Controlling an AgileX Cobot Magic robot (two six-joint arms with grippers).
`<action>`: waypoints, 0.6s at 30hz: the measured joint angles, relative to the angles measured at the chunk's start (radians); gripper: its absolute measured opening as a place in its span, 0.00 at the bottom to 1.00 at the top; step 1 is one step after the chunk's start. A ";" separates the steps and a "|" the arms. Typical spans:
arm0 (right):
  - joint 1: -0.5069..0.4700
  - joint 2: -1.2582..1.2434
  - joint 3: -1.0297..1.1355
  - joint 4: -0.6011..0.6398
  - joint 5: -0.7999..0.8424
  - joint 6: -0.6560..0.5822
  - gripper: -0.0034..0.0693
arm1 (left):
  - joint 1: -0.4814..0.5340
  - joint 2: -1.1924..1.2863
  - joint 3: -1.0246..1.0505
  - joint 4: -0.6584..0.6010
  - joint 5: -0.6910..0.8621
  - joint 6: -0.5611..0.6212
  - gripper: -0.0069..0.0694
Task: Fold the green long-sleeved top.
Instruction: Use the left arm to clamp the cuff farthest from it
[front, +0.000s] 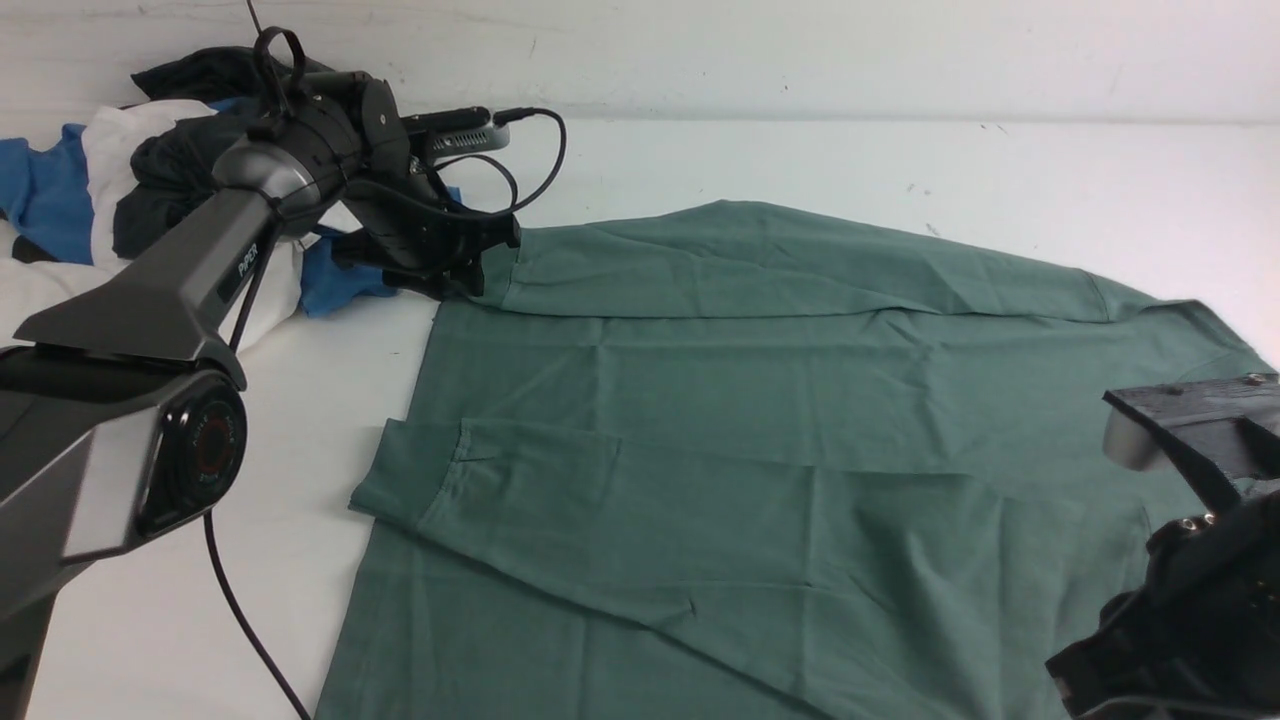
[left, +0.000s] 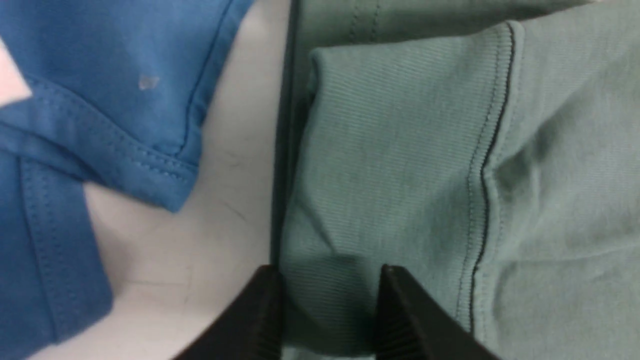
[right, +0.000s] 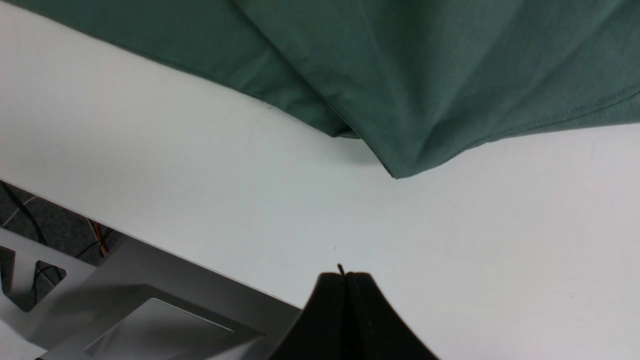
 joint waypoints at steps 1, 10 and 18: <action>0.000 0.000 0.000 0.000 0.000 0.000 0.03 | 0.000 0.000 -0.001 -0.001 -0.001 0.001 0.31; 0.000 0.000 0.000 -0.001 0.000 0.000 0.03 | -0.001 0.000 -0.034 -0.005 0.048 0.040 0.12; 0.000 0.000 0.000 -0.001 0.000 0.001 0.03 | 0.000 0.000 -0.162 -0.003 0.152 0.054 0.12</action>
